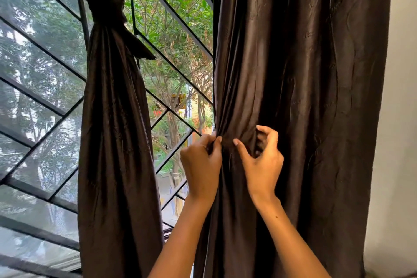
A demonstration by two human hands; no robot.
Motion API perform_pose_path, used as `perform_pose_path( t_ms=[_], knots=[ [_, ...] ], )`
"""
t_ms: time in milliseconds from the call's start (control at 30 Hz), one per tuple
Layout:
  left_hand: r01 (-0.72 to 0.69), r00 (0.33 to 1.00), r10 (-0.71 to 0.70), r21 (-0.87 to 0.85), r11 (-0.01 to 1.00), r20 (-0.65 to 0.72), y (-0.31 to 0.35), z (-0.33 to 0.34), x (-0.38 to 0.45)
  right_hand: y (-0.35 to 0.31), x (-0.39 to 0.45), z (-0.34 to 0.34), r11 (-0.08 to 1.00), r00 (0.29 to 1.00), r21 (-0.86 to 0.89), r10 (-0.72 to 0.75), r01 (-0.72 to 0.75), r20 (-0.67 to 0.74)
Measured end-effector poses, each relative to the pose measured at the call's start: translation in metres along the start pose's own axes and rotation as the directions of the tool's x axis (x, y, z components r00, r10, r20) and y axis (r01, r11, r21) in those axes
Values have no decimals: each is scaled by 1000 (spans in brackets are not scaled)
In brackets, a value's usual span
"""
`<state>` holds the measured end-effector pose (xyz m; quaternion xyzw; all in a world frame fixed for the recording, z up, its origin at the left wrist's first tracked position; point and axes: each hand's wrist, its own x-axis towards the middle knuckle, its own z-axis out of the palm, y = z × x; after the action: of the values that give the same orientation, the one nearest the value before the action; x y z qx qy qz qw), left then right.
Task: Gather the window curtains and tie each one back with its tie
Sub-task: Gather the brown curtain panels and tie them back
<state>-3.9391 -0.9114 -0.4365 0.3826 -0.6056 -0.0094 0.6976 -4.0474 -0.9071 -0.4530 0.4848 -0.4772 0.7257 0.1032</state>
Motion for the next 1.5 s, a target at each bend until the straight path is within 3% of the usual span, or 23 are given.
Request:
perform_pose_path(
  t_ms=[167, 300, 467, 600, 700, 800, 933, 1000, 1067, 1133, 1200, 1300, 1500],
  knots=[
    [-15, 1000, 15, -14, 1000, 2, 1, 1, -2, -8, -27, 2, 969, 970, -109, -210, 224, 122],
    [-30, 1000, 29, -57, 998, -7, 6, 0, -7, -14, -36, 6, 964, 958, -169, -163, 206, 236],
    [-19, 999, 23, -89, 996, 39, 9, -2, -9, -11, -29, 4, 987, 958, -7, -153, 159, 245],
    [13, 1000, -12, -45, 999, 18, 9, -2, 0, -7, -21, 3, 988, 907, 99, -151, 121, 394],
    [45, 999, -45, -15, 999, -16, 3, -4, 6, 6, -8, 2, 975, 930, -89, -163, 202, 329],
    [28, 999, -28, 4, 1000, -26, 0, -8, 6, 18, 9, 7, 974, 976, -226, 41, 8, 213],
    [14, 1000, -14, 30, 999, -21, 2, -11, 5, 21, 35, 25, 949, 898, 1, 297, -314, 324],
    [14, 1000, -13, 35, 999, -21, 2, -12, 5, 15, 42, 32, 904, 883, 130, 352, -407, 310],
    [16, 1000, -16, 35, 999, -16, 2, -14, 6, 9, 39, 32, 943, 943, 155, 262, -296, 205],
    [22, 1000, -21, 44, 999, -19, 1, -14, 7, 3, 27, 26, 996, 996, 37, 78, -80, 35],
    [25, 999, -24, 64, 998, -24, 0, -13, 9, -3, 10, 22, 992, 991, -47, -121, 119, -51],
    [12, 1000, -12, 88, 996, 2, 0, -9, 7, -11, -10, 23, 974, 974, -60, -216, 220, 65],
    [-31, 999, 30, 10, 999, 21, -2, -4, 0, -9, -19, 23, 974, 950, -70, -192, 215, 245]
  ],
)
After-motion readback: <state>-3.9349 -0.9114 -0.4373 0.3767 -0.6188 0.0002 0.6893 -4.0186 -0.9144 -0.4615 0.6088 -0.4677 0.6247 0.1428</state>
